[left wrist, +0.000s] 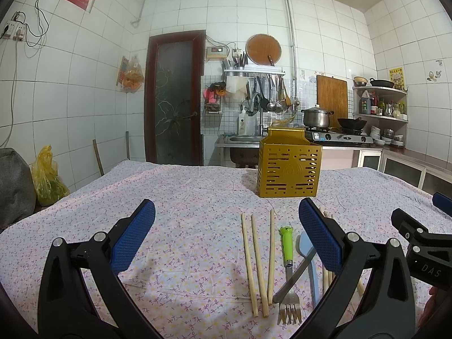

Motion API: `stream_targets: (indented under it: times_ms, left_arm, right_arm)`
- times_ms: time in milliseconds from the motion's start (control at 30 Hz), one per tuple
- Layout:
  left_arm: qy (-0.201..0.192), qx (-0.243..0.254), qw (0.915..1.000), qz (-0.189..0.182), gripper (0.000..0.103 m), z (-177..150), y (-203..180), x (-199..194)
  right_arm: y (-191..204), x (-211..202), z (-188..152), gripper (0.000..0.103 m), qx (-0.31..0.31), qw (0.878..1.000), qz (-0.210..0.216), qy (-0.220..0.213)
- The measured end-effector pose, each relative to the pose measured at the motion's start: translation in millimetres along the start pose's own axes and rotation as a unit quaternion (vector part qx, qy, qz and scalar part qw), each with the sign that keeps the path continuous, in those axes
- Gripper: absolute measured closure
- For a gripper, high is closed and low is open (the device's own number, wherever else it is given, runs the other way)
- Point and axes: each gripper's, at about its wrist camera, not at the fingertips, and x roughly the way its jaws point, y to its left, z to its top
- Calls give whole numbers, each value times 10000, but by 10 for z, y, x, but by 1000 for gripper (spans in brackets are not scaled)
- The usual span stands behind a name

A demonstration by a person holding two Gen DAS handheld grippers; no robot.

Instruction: Organize utensils

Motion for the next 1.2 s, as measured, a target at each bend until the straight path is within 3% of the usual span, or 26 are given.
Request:
stream_targets:
  times_ms: [700, 1200]
  left_arm:
    - [-31, 7, 10000, 84, 5, -7, 13, -7]
    - [197, -19, 9998, 101, 5, -23, 26, 71]
  right_arm:
    - [-12, 124, -26, 4, 9, 9996, -86, 280]
    - [-9, 211, -21, 4, 73, 9984, -141, 538]
